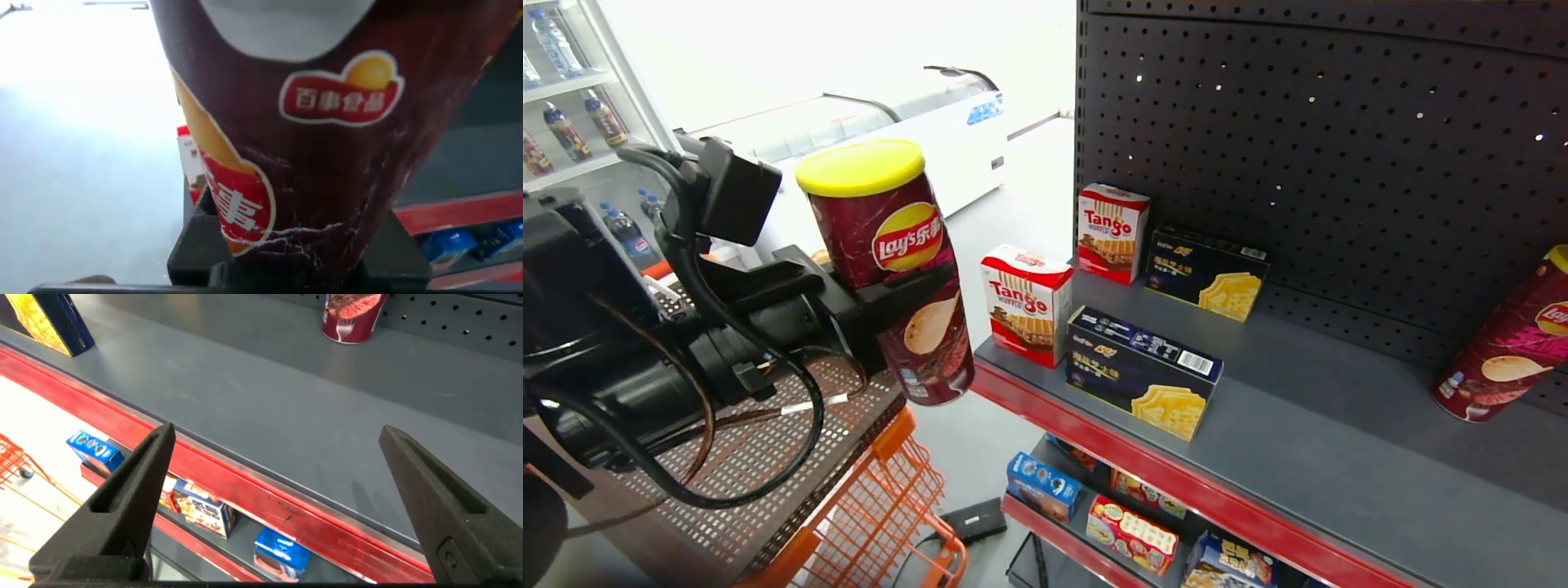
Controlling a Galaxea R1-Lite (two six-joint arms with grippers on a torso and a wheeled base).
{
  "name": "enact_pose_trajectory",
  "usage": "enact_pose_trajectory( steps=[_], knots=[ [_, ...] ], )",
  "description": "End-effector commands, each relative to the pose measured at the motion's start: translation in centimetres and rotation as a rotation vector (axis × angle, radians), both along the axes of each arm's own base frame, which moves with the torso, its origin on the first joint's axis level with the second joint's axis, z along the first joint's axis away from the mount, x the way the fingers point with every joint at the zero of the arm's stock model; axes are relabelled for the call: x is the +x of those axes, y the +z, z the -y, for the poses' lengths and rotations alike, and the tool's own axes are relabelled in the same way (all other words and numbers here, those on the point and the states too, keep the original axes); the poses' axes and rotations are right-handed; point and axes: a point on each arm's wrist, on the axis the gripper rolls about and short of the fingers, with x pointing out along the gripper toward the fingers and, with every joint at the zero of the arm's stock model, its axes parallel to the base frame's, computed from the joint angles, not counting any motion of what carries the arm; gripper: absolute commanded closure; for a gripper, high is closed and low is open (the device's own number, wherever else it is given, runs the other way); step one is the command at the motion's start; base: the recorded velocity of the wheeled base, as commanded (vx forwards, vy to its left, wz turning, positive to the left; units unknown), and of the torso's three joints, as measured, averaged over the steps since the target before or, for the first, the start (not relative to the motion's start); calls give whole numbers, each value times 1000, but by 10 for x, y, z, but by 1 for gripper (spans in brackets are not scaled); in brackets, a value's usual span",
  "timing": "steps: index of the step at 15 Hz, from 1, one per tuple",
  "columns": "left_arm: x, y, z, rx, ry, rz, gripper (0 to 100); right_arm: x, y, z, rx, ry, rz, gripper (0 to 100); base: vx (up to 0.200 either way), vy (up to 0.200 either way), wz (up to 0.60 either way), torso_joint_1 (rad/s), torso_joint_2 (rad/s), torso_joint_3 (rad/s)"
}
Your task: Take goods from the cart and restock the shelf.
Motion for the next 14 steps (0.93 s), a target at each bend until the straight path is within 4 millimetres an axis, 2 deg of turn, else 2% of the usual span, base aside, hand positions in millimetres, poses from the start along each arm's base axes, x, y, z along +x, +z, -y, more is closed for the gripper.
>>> enact_pose_trajectory(
  steps=[1, 3, 6, 11, 14],
  knots=[
    [-6, -11, -1, 14, -13, -34, 100, 0, 0, 0, 0, 1, 1, 0, 0, 0, 0, 0, 0, 0],
    [-13, -13, 3, 21, -57, -46, 100, 0, 0, 0, -2, 1, 1, 0, 0, 0, 0, 0, 0, 0],
    [-13, -15, 5, 39, -77, -90, 100, 0, 0, 0, -2, 2, 1, 0, 0, 0, 0, 0, 0, 0],
    [-29, -3, 0, 34, -210, -61, 100, 0, 0, 0, -3, 17, 1, 0, 0, 0, 0, 0, 0, 0],
    [-30, -4, 0, 35, -229, -62, 100, 0, 0, 0, -3, 17, 1, 0, 0, 0, 0, 0, 0, 0]
  ],
)
